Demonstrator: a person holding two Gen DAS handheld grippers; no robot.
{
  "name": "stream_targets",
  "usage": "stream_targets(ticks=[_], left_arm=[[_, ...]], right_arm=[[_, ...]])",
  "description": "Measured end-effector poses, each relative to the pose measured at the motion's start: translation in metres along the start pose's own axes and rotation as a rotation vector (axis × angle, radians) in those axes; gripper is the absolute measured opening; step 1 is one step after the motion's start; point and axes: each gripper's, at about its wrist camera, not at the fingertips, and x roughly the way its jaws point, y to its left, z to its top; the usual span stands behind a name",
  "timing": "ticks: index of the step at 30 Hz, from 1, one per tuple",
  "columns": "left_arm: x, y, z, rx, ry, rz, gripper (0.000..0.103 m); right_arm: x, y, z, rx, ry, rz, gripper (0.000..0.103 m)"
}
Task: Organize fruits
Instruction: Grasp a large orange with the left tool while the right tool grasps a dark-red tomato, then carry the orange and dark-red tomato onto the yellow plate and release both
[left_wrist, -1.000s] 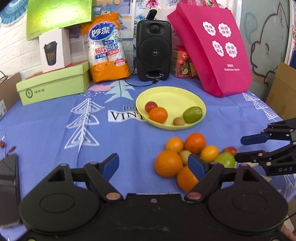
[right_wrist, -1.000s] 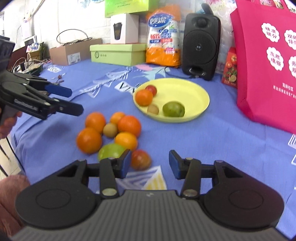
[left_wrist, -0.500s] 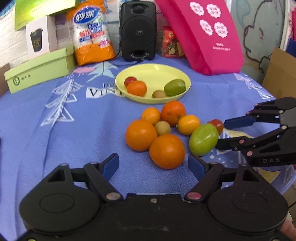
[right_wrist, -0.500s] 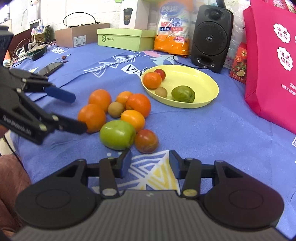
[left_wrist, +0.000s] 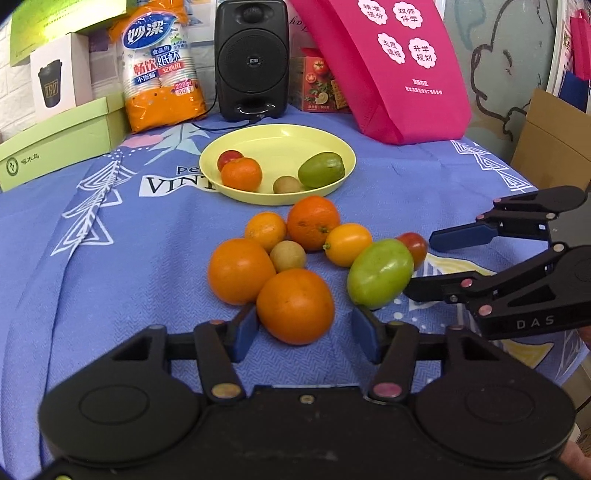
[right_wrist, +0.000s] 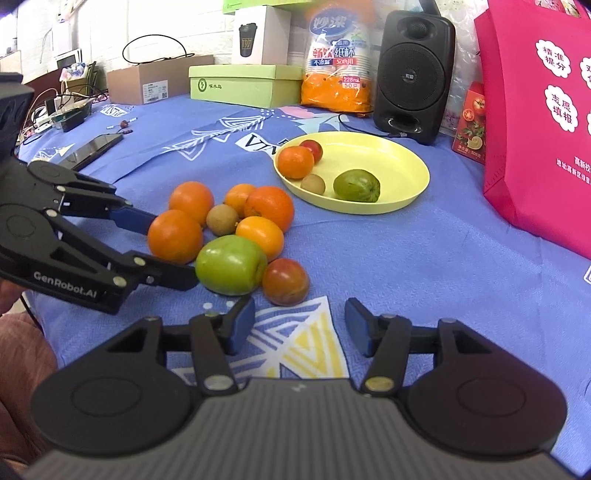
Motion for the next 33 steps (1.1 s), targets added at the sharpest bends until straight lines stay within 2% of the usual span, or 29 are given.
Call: stream_targets(ticks=[3,7,21,33], left_arm=[[-0.001,0.002,0.002,-0.001,0.0,0.0,0.042],[-0.003,0.007,0.003,-0.023,0.007,-0.022,0.042],[-0.009,0.008,0.001,-0.028,0.008,-0.013,0.042],[-0.024,0.007,0.002,-0.016,-0.008,-0.011,0.042]], right_arm=[[0.002,0.003,0.002,-0.019,0.0,0.006,0.054],[0.008,0.005,0.007,-0.021,0.001,0.014,0.053],[0.021,0.013,0.018,-0.02,-0.005,0.037,0.029],[0.008,0.015,0.013,-0.011,-0.003,0.026,0.028]])
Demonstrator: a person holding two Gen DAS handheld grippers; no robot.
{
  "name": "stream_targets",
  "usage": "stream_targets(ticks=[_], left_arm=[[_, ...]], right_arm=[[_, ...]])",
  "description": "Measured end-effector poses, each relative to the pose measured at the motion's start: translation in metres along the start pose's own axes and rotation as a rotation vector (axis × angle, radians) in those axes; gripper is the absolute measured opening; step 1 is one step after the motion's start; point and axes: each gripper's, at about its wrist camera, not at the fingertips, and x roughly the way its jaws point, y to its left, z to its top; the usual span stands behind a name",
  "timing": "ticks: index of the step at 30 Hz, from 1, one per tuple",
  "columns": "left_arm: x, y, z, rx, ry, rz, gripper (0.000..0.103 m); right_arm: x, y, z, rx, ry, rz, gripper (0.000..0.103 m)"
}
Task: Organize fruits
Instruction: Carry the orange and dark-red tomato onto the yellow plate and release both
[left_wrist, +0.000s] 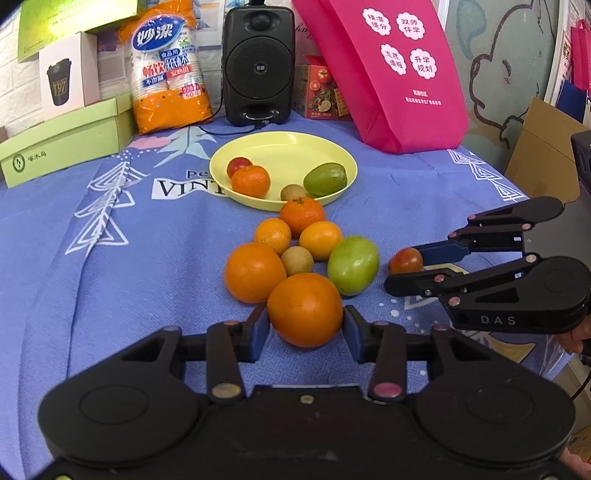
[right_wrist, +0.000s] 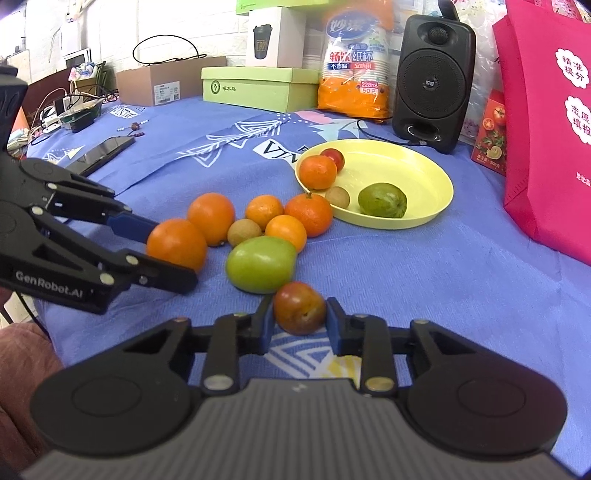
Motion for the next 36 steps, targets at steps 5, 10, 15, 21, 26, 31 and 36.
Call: stream_targets(ticks=[5,10,15,21,26,31,36], left_arm=[[-0.008,-0.001,0.004,0.009,-0.009,0.001,0.042],[-0.013,0.001,0.006,0.003,0.005,0.029,0.042],[-0.02,0.008,0.009,-0.003,0.003,0.053,0.042],[-0.027,0.014,0.016,-0.01,-0.018,0.052,0.042],[-0.029,0.019,0.027,-0.015,-0.042,0.041,0.042],[-0.022,0.026,0.049,-0.009,-0.068,0.038,0.042],[0.005,0.031,0.081,0.013,-0.079,0.016,0.042]], right_arm=[[-0.006,0.0,0.0,0.0,0.002,-0.007,0.028],[-0.014,0.001,-0.002,-0.001,-0.002,-0.01,0.028],[-0.023,0.0,-0.003,0.005,-0.009,-0.018,0.028],[-0.032,-0.004,-0.001,0.008,-0.023,-0.03,0.028],[-0.034,-0.006,0.008,-0.003,-0.042,-0.038,0.028],[-0.029,-0.009,0.022,-0.024,-0.061,-0.044,0.028],[-0.017,-0.017,0.043,-0.039,-0.087,-0.054,0.028]])
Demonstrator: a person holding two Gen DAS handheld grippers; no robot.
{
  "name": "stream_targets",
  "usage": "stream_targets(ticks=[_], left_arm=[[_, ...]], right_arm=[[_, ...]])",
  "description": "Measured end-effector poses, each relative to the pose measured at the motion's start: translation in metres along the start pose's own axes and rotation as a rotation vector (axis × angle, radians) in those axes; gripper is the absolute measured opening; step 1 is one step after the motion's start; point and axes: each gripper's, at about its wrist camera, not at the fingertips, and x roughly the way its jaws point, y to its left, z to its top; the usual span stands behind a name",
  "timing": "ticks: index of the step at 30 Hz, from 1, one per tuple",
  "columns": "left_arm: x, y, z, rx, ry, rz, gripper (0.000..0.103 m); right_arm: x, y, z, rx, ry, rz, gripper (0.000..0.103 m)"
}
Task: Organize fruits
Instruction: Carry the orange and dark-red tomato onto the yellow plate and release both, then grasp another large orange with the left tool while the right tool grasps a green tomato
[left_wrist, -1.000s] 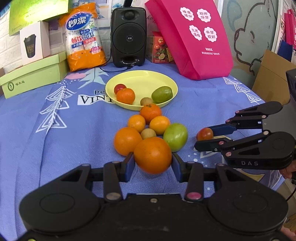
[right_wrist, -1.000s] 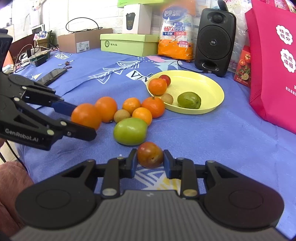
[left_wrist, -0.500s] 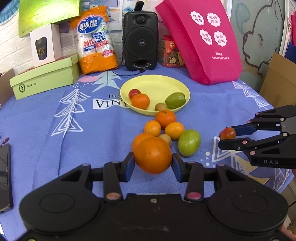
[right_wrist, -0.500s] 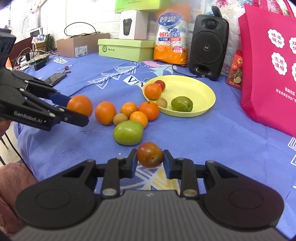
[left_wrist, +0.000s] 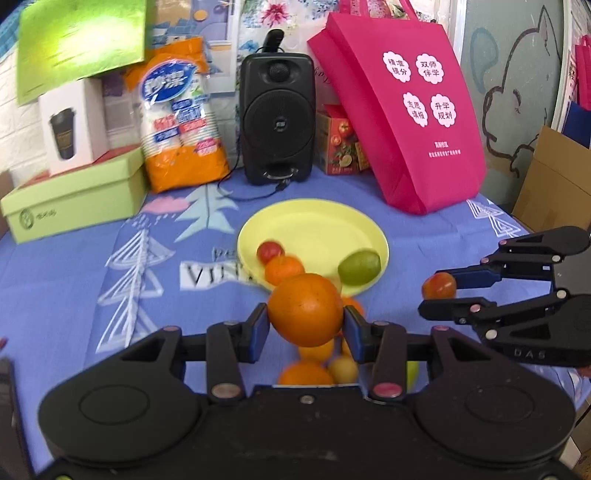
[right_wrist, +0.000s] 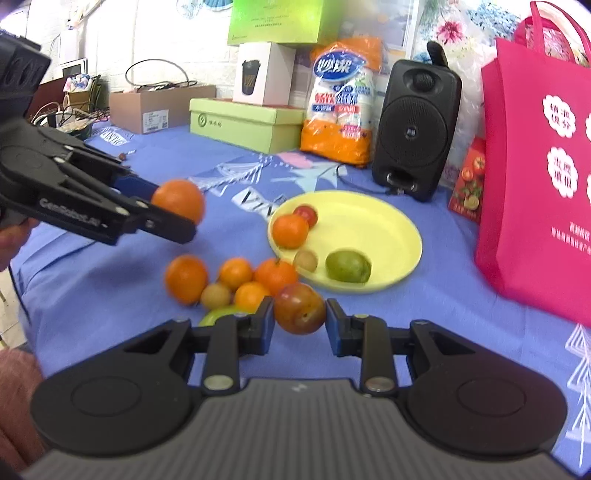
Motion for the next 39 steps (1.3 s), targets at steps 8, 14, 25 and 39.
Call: stream_targets(ticks=[8,14,25,39], left_arm=[[0.073,0.002,0.045,0.041,0.031,-0.03,0.042],[0.13,0.004,0.061,0.034,0.092,-0.026,0.042],[0.134,0.009,0.068,0.031,0.049,0.033,0.08],[0.04,0.027,0.023,-0.051,-0.013,0.049,0.08]], right_arm=[[0.037,-0.041,0.033,0.068,-0.043,-0.044,0.028],[0.075,-0.068,0.04,0.122,-0.021,-0.074,0.028],[0.095,-0.085,0.04,0.161,-0.009,-0.094,0.032],[0.038,-0.065,0.016,0.168,-0.034,-0.089,0.046]])
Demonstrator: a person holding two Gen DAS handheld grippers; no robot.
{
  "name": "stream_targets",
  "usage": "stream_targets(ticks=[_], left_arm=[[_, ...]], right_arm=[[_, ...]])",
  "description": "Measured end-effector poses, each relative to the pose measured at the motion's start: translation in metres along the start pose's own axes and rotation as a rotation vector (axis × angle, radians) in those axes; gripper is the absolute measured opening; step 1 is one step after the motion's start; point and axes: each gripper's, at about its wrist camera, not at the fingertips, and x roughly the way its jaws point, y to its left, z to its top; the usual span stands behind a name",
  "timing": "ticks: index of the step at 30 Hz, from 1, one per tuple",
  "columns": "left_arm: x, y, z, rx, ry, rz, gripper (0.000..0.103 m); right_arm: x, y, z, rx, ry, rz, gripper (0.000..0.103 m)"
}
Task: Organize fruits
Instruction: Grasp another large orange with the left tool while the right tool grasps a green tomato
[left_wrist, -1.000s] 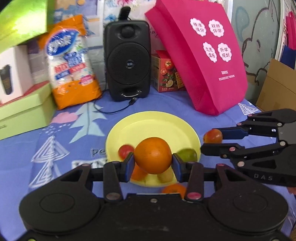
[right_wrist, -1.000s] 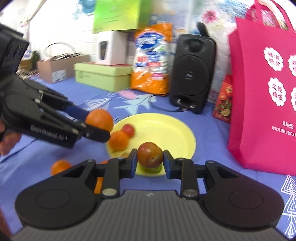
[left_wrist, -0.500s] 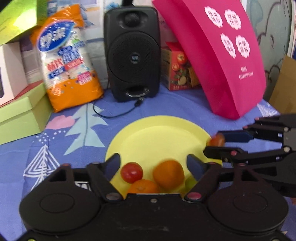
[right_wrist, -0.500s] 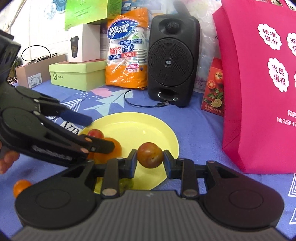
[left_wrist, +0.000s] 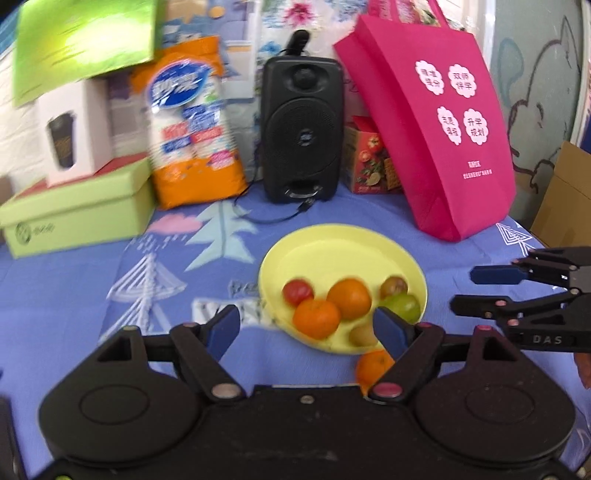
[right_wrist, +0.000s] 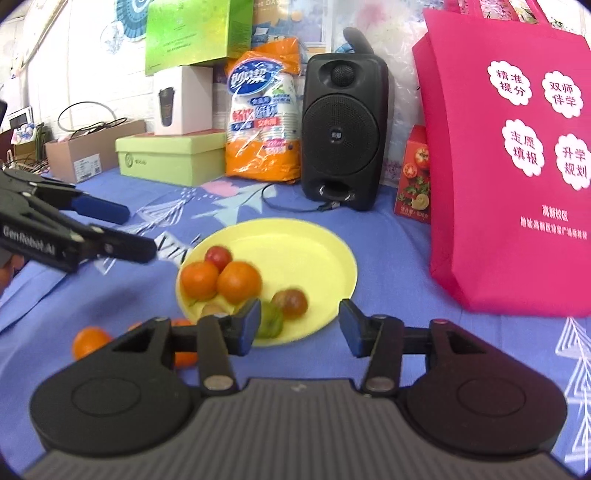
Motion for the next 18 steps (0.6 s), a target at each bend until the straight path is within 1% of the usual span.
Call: stream_targets(ticks=[3,7,12,15,18], left_arm=[[-0.016,0.007,-0.018,-0.026,0.014,0.003,0.08],[-0.03,0.01,-0.041,-0.037,0.038,0.016,0.08],[-0.047,0.006,-0.065,-0.045,0.046,-0.02,0.08],[-0.045,-0.002,-0.074,-0.02,0.064,-0.027,0.08],[-0.039,-0.006,-0.08,-0.02,0.089,-0.03,0.08]], right_arm=[[-0.009,0.008,-0.012,-0.016,0.029,0.006,0.046],[-0.019,0.022,-0.03,-0.04,0.069,0.022,0.046],[-0.028,0.042,-0.048,-0.084,0.111,0.062,0.046],[-0.034,0.056,-0.057,-0.132,0.129,0.099,0.047],[-0.04,0.066,-0.063,-0.165,0.134,0.131,0.051]])
